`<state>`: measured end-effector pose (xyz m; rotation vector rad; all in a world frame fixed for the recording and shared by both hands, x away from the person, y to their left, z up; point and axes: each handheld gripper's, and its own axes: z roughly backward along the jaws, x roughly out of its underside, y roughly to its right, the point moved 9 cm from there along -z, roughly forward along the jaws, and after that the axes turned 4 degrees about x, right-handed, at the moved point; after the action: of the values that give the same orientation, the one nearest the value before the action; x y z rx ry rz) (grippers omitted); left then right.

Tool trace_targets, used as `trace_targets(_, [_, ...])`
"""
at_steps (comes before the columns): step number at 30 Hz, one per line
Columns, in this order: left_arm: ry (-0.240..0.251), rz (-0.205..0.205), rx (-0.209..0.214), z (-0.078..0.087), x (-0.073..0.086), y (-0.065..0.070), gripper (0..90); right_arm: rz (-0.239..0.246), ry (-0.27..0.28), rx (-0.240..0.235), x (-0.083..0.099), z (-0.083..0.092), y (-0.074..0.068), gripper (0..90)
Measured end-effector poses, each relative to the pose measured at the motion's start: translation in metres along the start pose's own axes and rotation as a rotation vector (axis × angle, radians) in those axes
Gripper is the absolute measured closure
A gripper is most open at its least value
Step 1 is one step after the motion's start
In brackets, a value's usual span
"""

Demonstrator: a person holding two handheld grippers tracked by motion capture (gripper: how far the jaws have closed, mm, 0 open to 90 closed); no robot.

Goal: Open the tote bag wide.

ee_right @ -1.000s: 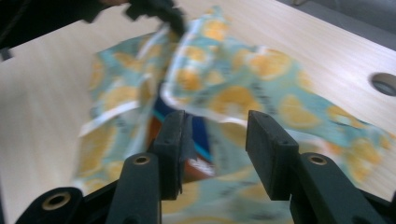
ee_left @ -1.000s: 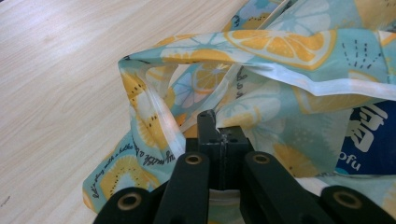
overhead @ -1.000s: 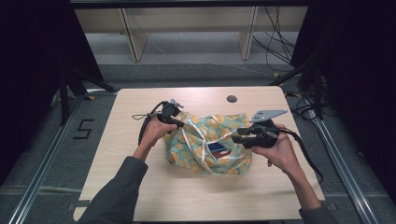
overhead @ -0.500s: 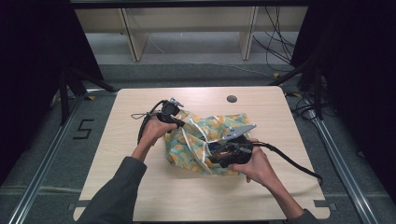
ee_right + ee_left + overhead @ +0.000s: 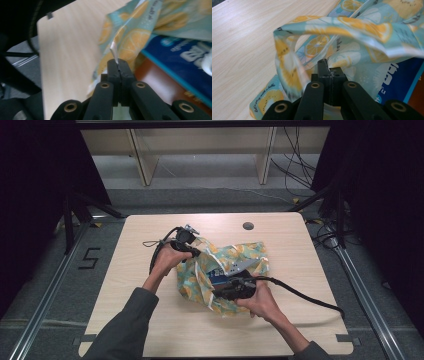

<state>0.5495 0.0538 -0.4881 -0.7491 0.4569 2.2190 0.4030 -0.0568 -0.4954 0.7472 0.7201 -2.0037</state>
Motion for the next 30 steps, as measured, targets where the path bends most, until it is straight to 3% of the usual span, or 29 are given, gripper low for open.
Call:
trace_targets(6, [0.003,0.028,-0.007,-0.006,-0.004,-0.002,89.1,0.030,-0.057,-0.057,0.025,-0.012,-0.031,90.0])
trace_targets(7, [-0.014,0.034,0.005,-0.007,-0.004,-0.002,89.1,0.038,-0.072,-0.073,0.031,-0.015,-0.036,90.0])
trace_targets(10, [-0.016,0.049,0.001,-0.011,-0.003,-0.005,89.1,0.049,-0.106,-0.078,0.044,-0.022,-0.044,90.0])
trace_targets(15, [-0.019,0.062,-0.008,-0.018,0.000,-0.008,89.1,0.077,-0.139,-0.070,0.053,-0.026,-0.044,90.0])
trace_targets(20, [-0.013,0.054,-0.005,-0.011,0.000,-0.007,88.7,0.074,-0.074,-0.044,0.037,-0.008,-0.042,79.2])
trace_targets(21, [-0.006,0.055,-0.010,-0.006,-0.001,-0.007,88.7,0.090,0.008,-0.012,0.017,0.016,-0.033,74.3])
trace_targets(23, [-0.009,0.047,-0.005,-0.003,0.000,-0.006,88.7,0.090,0.074,0.038,0.000,0.038,-0.022,72.0])
trace_targets(25, [-0.016,0.032,-0.003,-0.002,0.000,-0.004,88.6,0.102,0.128,0.128,-0.017,0.059,-0.003,65.9])
trace_targets(26, [-0.002,0.036,-0.011,-0.002,0.000,-0.004,88.5,0.128,0.108,0.183,-0.021,0.066,0.009,62.2])
trace_targets(27, [-0.014,0.028,0.000,0.000,0.000,-0.003,88.5,0.108,0.097,0.228,-0.023,0.068,0.018,59.7])
trace_targets(28, [-0.011,0.026,0.002,0.000,0.000,-0.002,88.5,0.125,0.099,0.259,-0.027,0.069,0.029,58.2])
trace_targets(29, [-0.011,0.023,0.005,0.001,0.000,-0.001,88.5,0.100,0.078,0.264,-0.027,0.066,0.034,56.3])
trace_targets(30, [-0.005,0.017,0.003,0.001,0.000,-0.001,88.4,0.118,0.061,0.281,-0.027,0.063,0.042,54.0])
